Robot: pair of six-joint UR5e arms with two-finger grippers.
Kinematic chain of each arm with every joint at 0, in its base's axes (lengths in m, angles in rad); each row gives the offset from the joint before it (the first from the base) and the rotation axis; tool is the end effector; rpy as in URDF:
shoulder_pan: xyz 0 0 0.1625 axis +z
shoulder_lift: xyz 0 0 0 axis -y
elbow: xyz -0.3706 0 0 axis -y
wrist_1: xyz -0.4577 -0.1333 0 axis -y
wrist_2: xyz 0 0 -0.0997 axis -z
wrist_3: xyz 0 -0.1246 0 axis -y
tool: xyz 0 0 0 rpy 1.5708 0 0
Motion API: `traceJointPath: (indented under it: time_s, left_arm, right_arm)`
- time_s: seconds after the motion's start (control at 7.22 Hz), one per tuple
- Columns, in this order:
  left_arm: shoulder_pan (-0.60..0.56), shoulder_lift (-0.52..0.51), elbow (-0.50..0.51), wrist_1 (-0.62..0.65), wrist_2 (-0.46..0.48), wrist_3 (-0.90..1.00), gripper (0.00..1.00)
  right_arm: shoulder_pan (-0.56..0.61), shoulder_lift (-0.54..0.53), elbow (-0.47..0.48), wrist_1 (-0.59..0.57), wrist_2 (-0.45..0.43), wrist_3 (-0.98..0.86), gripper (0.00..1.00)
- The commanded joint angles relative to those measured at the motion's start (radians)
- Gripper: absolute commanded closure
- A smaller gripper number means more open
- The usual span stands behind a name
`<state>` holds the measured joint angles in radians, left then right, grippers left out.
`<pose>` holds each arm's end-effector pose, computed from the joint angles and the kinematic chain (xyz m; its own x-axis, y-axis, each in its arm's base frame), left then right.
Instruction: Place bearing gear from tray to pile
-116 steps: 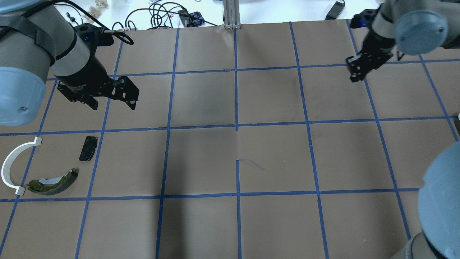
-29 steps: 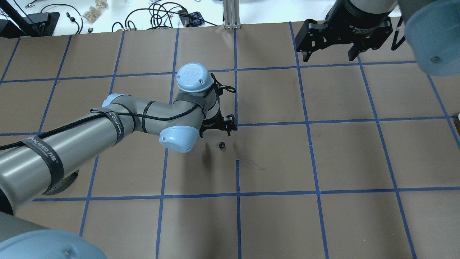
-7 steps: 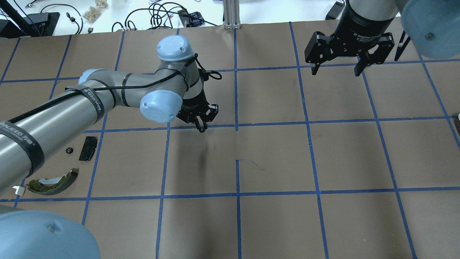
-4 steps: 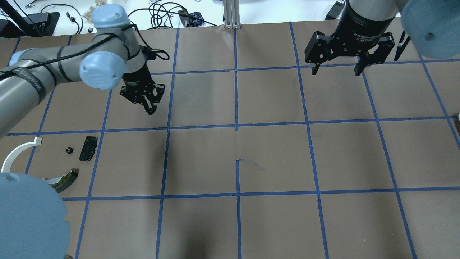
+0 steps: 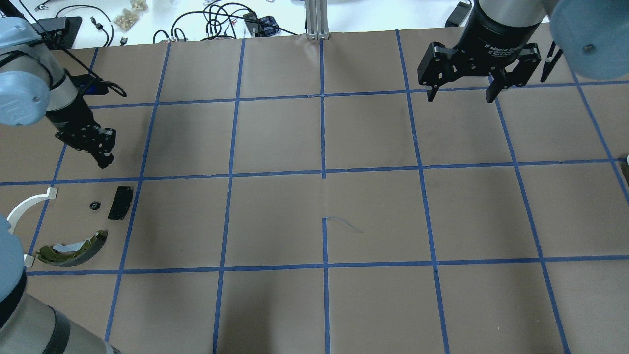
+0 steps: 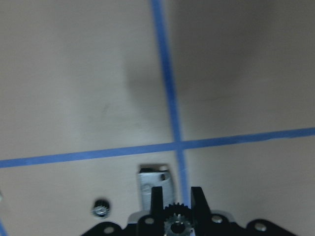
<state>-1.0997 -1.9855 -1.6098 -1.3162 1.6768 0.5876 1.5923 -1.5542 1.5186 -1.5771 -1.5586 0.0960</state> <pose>0.1807 -0.6194 0.1599 -0.9920 0.1241 0.0233 0.1262 0.9668 0.2221 0.1470 -0.5654 0.4290 -0.9971 0.0738 -0.0161 0.0744 0.9964 -0.0405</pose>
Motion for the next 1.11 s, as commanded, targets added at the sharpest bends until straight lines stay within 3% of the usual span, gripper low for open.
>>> traceJointPath:
  time_s: [0.0, 0.42, 0.69, 0.97]
  left_arm:
    - [0.133, -0.024, -0.010, 0.015, 0.000, 0.154, 1.00]
    - [0.144, -0.056, -0.042, 0.052, 0.000, 0.163, 1.00]
    - [0.144, -0.068, -0.111, 0.170, 0.000, 0.161, 1.00]
    - [0.144, -0.062, -0.151, 0.203, 0.003, 0.166, 1.00]
  right_arm:
    - [0.000, -0.003, 0.000, 0.000, -0.003, -0.001, 0.00]
    - [0.000, -0.003, 0.000, 0.000, -0.003, -0.001, 0.00]
    - [0.000, -0.003, 0.000, 0.000, -0.003, -0.001, 0.00]
    - [0.000, -0.003, 0.000, 0.000, -0.003, -0.001, 0.00]
